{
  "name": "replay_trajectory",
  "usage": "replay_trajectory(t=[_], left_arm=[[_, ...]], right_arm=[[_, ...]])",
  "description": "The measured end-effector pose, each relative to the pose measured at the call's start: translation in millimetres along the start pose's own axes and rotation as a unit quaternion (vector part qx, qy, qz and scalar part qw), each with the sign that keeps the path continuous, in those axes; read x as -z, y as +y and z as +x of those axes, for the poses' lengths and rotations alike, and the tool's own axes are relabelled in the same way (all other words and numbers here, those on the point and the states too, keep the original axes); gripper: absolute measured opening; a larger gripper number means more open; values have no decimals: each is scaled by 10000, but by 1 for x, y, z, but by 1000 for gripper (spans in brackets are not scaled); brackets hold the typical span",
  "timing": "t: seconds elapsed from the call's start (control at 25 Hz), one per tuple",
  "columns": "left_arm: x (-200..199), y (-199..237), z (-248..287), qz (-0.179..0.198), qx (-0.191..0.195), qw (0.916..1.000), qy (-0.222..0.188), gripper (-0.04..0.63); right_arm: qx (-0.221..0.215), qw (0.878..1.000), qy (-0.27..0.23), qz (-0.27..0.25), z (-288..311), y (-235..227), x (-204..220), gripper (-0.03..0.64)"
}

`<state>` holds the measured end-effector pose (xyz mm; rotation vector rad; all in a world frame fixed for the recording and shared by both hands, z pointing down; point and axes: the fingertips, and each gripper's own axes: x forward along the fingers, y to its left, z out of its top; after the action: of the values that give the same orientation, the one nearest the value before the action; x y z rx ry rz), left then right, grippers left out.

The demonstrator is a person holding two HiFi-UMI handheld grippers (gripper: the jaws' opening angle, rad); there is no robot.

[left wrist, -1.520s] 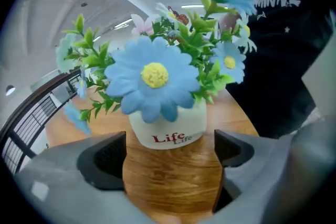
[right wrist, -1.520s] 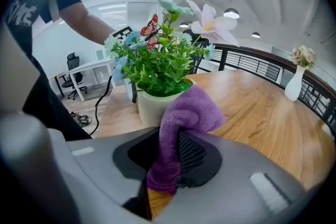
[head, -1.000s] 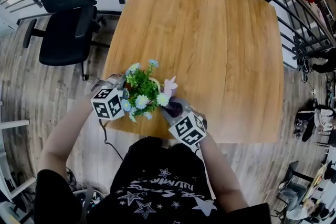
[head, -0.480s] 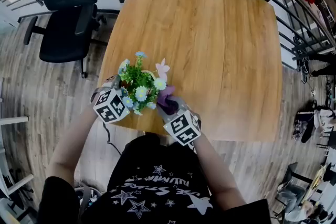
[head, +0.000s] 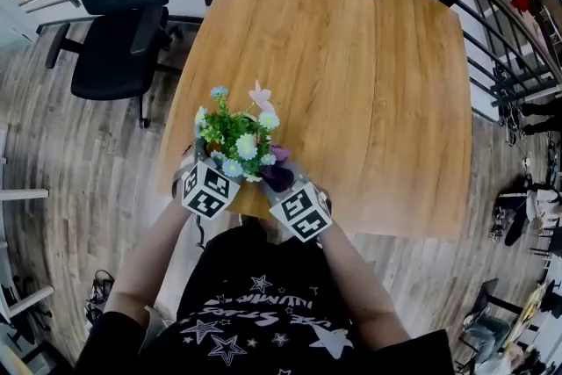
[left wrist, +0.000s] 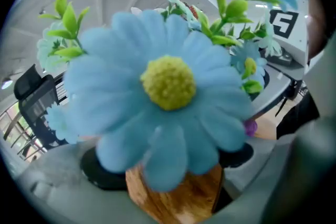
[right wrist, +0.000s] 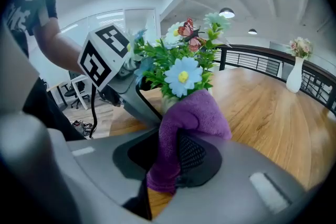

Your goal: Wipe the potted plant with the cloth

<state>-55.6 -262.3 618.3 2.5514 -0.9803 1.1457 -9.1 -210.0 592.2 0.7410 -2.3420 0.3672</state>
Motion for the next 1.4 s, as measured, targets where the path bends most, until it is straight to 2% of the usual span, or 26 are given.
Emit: replay_trajectory(t=[0.28, 0.52, 0.68, 0.8, 0.92, 1.24, 1.4], left_arm=[[0, -4, 0, -414, -465, 9981, 14, 523], [2, -5, -2, -530, -583, 9969, 23, 518], [5, -7, -10, -708, -595, 9957, 39, 480], [7, -16, -15, -713, -501, 9962, 56, 466], [8, -29, -18, -527, -327, 9980, 73, 466], [1, -67, -25, -287, 532, 9981, -117, 466], [10, -54, -31, -197, 422, 9988, -156, 466]], right_arm=[[-124, 9998, 57, -146, 0, 12, 1, 84], [-72, 9999, 60, -119, 1, 9, 2, 84], [36, 10000, 51, -50, -1, 2, 3, 84], [190, 9998, 57, 7, -3, -11, 4, 84], [412, 9991, 67, 97, -6, -28, 6, 84], [883, 9956, 36, 306, -11, -71, 1, 84], [873, 9959, 34, 254, -7, -72, 0, 84]])
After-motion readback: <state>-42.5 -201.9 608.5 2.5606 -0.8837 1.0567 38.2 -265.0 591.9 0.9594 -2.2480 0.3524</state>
